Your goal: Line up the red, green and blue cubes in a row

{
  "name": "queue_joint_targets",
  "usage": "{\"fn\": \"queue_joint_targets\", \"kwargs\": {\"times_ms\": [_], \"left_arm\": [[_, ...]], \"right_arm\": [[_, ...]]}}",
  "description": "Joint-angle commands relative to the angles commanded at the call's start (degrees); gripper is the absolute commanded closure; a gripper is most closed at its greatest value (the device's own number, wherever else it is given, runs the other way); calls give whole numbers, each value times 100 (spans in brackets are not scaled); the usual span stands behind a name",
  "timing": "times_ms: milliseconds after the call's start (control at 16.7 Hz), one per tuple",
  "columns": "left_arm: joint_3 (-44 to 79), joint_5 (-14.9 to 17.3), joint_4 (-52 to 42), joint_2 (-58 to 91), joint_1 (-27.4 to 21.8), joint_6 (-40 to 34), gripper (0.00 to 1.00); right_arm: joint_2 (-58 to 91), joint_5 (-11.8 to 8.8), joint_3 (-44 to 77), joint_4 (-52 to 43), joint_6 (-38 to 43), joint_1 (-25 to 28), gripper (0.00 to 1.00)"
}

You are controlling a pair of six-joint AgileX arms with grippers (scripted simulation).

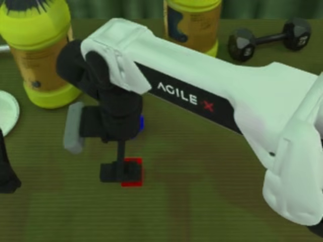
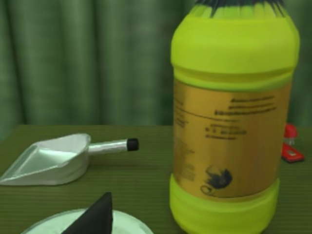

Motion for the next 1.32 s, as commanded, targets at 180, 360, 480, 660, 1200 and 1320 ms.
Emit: {"fn": "queue_joint_targets", "kwargs": {"times_ms": [180, 360, 480, 660, 1200, 1320], "left_arm": [[0, 0, 0, 0, 0, 0, 0], [0, 0, 0, 0, 0, 0, 0], [0, 0, 0, 0, 0, 0, 0], [0, 0, 0, 0, 0, 0, 0], [0, 0, 0, 0, 0, 0, 0], [0, 0, 0, 0, 0, 0, 0]], "right_arm": [[-11, 2, 470, -466, -6, 7, 0], [-15, 3, 506, -501, -5, 6, 0], [-30, 3, 484, -479, 3, -30, 0], [-297, 9, 100, -291, 233, -340, 0], [-2228, 52, -3596, 1054, 2097, -2805, 0], [-2674, 63, -4374, 1367, 2513, -3363, 0]]}}
